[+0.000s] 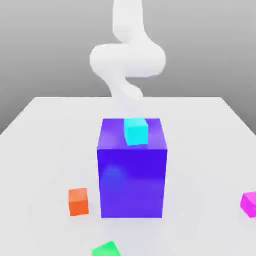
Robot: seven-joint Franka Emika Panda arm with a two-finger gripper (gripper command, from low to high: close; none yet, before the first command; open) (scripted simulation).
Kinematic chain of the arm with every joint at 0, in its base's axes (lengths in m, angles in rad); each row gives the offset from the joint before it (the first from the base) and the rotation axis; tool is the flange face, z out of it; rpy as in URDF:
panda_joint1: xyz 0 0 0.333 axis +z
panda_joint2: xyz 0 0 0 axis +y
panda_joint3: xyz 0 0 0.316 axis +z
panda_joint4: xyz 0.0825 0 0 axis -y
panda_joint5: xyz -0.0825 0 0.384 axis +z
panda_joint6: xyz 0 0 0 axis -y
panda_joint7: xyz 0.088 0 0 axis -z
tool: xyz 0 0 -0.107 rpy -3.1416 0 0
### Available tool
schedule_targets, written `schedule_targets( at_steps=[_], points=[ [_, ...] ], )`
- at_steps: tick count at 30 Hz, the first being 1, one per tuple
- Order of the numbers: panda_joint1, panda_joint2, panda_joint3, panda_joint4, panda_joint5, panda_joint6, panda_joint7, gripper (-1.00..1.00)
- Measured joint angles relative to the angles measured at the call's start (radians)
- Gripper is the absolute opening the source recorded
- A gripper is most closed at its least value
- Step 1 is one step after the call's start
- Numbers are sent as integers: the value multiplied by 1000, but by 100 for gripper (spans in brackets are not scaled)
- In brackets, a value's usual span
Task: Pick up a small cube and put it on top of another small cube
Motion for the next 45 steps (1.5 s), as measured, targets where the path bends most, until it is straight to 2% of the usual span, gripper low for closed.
schedule_targets(
  at_steps=[9, 17, 22, 26, 31, 32, 39, 43, 45],
  points=[
    [225, 333, 13, -34, 49, 122, -346, 0],
    [369, 623, 93, -64, 59, 228, -625, 0],
    [458, 804, 138, -83, 5, 297, -757, 0],
    [509, 951, 164, -98, -85, 349, -828, 0],
    [565, 1132, 128, -74, -166, 468, -817, 0],
    [573, 1164, 118, -68, -175, 493, -810, -100],
    [574, 1169, 117, -66, -178, 495, -809, -100],
    [550, 1049, 150, -93, -137, 401, -840, -100],
    [509, 1008, 129, -93, -105, 361, -839, -100]
  ],
)
